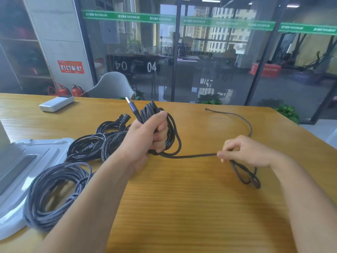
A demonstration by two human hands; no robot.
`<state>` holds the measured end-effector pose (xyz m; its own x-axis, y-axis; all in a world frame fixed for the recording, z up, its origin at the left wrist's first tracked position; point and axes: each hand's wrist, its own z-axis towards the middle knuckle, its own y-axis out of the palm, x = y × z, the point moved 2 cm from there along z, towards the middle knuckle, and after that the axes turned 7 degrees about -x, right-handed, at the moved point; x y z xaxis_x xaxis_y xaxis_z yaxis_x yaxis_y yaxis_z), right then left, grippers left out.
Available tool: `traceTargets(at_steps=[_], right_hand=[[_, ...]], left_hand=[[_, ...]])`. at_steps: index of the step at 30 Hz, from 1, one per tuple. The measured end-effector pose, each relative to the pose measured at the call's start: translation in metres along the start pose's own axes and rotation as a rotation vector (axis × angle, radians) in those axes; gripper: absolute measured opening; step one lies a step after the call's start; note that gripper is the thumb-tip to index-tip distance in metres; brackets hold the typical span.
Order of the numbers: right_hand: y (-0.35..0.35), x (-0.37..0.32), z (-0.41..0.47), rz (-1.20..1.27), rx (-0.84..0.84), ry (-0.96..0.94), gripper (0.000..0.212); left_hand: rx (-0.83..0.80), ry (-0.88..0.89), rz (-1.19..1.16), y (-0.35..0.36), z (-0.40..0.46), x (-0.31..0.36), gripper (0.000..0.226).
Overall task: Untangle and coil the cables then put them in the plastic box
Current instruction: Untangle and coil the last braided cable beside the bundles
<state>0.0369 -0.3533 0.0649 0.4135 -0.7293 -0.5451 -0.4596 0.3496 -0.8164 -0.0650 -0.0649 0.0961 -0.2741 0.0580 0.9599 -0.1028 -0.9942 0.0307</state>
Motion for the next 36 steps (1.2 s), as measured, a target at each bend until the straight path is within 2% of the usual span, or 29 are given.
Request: traceTargets(at_steps=[3, 5, 8, 9, 11, 15, 16, 17, 19, 20, 21, 22, 24, 26, 28, 29, 32, 36], right_hand=[[-0.013, 0.002, -0.005, 0.308, 0.321, -0.106, 0.046], [-0.021, 0.011, -0.009, 0.471, 0.563, -0.087, 0.048], [-0.027, 0.034, -0.014, 0.586, 0.894, -0.008, 0.043], [-0.028, 0.039, -0.015, 0.565, 0.948, 0.002, 0.042], [-0.026, 0.045, -0.013, 0.403, 0.877, 0.017, 0.038], [-0.013, 0.038, -0.002, -0.157, 0.532, 0.102, 0.012], [-0.008, 0.028, 0.001, -0.244, 0.521, 0.072, 0.019], [-0.001, 0.011, 0.003, -0.299, 0.558, 0.01, 0.03], [0.016, -0.032, 0.005, -0.389, 0.704, -0.233, 0.044], [0.029, -0.055, 0.007, -0.445, 0.728, -0.363, 0.046], [0.045, -0.076, 0.009, -0.468, 0.681, -0.455, 0.045], [0.06, -0.093, 0.012, -0.429, 0.552, -0.491, 0.046], [0.083, -0.113, 0.015, -0.203, 0.207, -0.412, 0.054], [0.09, -0.106, 0.019, 0.087, 0.025, -0.359, 0.047], [0.08, -0.085, 0.023, 0.148, -0.013, -0.327, 0.027], [0.073, -0.071, 0.025, 0.137, -0.053, -0.291, 0.024], [0.049, -0.044, 0.023, 0.173, -0.117, -0.207, 0.047], [0.016, -0.024, 0.005, 0.158, -0.178, -0.139, 0.041]], left_hand=[[0.06, 0.044, 0.205, -0.016, 0.004, -0.002, 0.047], [0.151, 0.048, 0.402, -0.029, 0.006, -0.005, 0.049], [0.312, 0.047, 0.396, -0.046, 0.007, -0.006, 0.047], [0.352, 0.047, 0.372, -0.05, 0.008, -0.005, 0.046], [0.38, 0.052, 0.341, -0.053, 0.009, -0.003, 0.045], [0.342, 0.033, 0.258, -0.042, 0.008, -0.005, 0.044], [0.327, 0.026, 0.232, -0.039, 0.008, -0.004, 0.045], [0.306, 0.022, 0.208, -0.036, 0.007, -0.004, 0.045], [0.261, 0.02, 0.177, -0.031, 0.007, -0.005, 0.042], [0.238, 0.021, 0.171, -0.028, 0.007, -0.005, 0.042], [0.215, 0.019, 0.165, -0.025, 0.007, -0.006, 0.042], [0.189, 0.014, 0.155, -0.022, 0.007, -0.008, 0.042], [0.137, -0.004, 0.146, -0.017, 0.006, -0.011, 0.041], [0.111, -0.032, 0.16, -0.015, 0.006, -0.012, 0.045], [0.108, -0.049, 0.138, -0.016, 0.007, -0.012, 0.046], [0.108, -0.049, 0.116, -0.016, 0.006, -0.011, 0.044], [0.069, -0.047, 0.07, -0.013, 0.005, -0.008, 0.041], [0.057, -0.039, 0.065, -0.014, 0.004, -0.006, 0.042]])
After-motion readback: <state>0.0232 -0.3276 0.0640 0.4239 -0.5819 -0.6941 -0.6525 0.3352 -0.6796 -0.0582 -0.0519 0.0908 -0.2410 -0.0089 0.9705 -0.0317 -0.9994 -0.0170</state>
